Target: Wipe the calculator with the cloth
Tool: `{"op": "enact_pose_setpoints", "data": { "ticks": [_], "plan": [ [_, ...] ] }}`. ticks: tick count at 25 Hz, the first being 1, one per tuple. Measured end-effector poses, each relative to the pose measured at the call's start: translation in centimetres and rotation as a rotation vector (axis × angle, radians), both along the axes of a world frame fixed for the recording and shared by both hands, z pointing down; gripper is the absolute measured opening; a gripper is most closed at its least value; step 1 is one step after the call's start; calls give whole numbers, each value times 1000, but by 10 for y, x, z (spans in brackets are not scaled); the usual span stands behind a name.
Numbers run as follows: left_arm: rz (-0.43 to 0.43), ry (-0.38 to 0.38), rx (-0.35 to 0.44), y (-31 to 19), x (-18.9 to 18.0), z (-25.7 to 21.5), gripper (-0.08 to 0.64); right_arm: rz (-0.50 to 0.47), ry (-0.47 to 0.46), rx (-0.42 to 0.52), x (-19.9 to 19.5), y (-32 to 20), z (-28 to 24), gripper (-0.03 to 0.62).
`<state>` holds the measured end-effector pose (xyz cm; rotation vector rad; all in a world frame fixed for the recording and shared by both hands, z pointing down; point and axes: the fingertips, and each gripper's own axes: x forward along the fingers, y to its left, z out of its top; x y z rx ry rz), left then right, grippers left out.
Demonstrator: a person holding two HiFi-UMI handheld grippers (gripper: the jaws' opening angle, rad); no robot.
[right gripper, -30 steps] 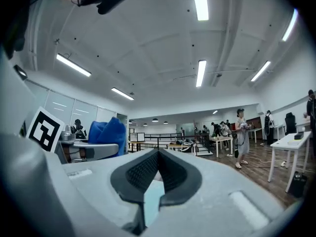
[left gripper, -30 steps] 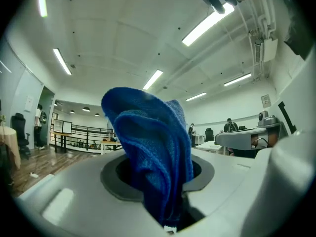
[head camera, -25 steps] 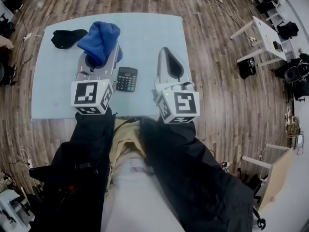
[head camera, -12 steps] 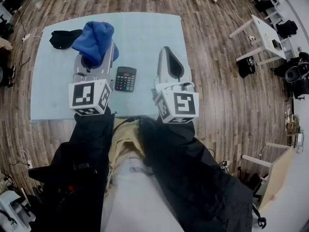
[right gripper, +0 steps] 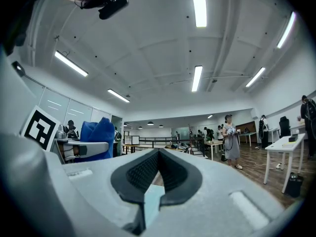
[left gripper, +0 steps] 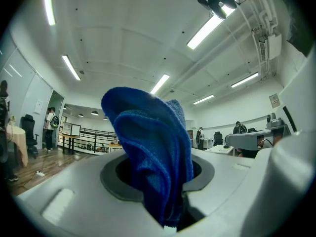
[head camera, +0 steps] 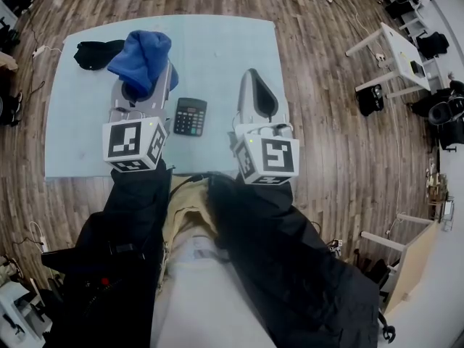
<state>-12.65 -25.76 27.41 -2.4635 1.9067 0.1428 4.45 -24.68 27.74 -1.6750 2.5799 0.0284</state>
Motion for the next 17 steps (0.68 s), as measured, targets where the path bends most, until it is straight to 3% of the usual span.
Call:
{"op": "enact_pose_setpoints", "data": {
  "ticks": [17],
  "plan": [
    [28, 10, -53, -32, -7, 15, 169, -2, 26, -46, -12, -29, 12, -8]
  ]
}}
